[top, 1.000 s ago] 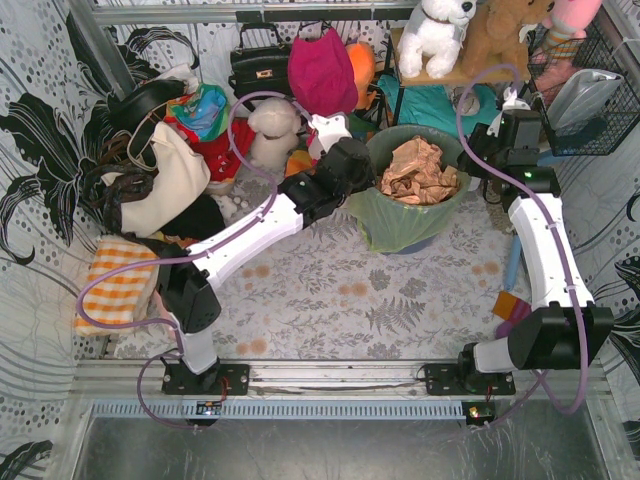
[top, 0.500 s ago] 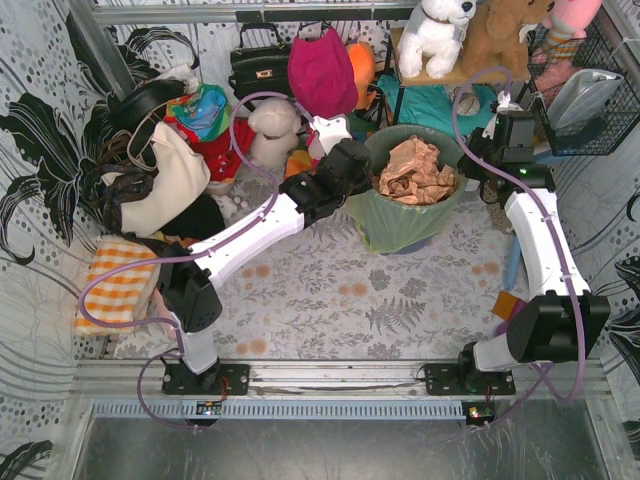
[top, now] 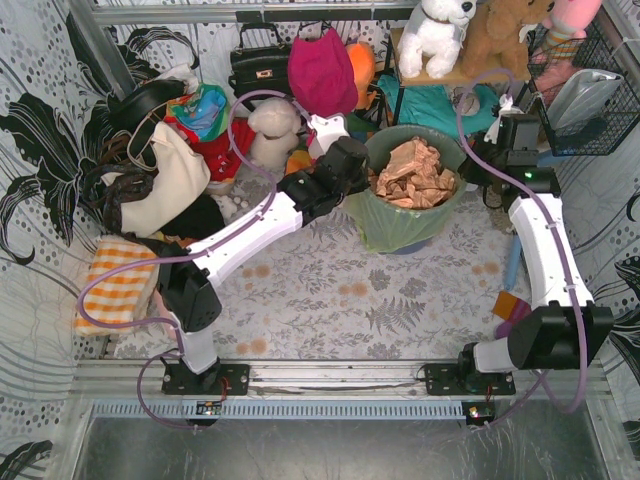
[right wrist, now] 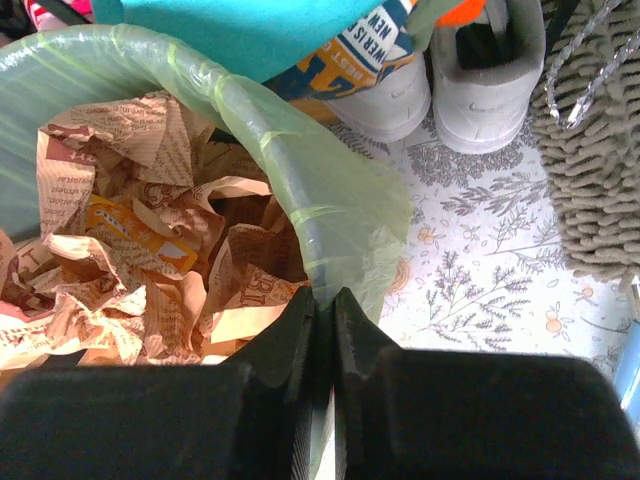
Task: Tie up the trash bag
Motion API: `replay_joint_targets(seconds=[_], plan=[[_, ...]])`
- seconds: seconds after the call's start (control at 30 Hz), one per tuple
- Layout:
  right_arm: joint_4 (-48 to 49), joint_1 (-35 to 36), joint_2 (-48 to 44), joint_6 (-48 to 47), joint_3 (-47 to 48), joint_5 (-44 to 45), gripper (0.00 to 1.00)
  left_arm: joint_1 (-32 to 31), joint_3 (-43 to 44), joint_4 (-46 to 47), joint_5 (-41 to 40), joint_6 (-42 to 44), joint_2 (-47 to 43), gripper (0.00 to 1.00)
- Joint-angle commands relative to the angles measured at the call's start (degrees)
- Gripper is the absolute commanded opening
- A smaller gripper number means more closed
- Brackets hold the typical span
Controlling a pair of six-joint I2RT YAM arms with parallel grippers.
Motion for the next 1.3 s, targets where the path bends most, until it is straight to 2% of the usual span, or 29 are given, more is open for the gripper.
replay_joint_targets(seconds=[0.0,0.23,0.43,0.63,0.87,1.07,1.27], plan=[[-2.28,0.19,-4.55,2.68,1.22,-6.28,0.0,-0.68,2.51,0.6,4.47,3.7,-2.99,0.0],[-7.89,3.67,-9.8,7.41,2.7,-7.84,0.0,-0.71,3.11,-5.5,5.01,7.29,-8.16,0.0],[-11.61,16.81,-11.6,13.98,5.31,-2.21,0.0,-0.67,-2.44,-8.91,3.01,8.82,-17.79,0.0],[-14.07,32.0,-9.44,20.78,7.15,4.73,0.0,-0.71,-5.83,-16.47,0.46,8.8,-26.6,0.0],[-21.68,46.78,-3.96,26.72,13.96,9.87,0.0,-0.71,-7.28,-25.92,4.23,7.48,-32.04,0.0],[-29.17,51.38,-1.83,29.92,17.3,8.73,0.0,-0.71,-12.5,-28.81,6.62,4.03,-36.1,0.0],[-31.61,52.05,-3.54,31.1,13.36,7.84,0.0,-0.71,-19.69,-27.35,9.25,2.07,-38.41,0.0]])
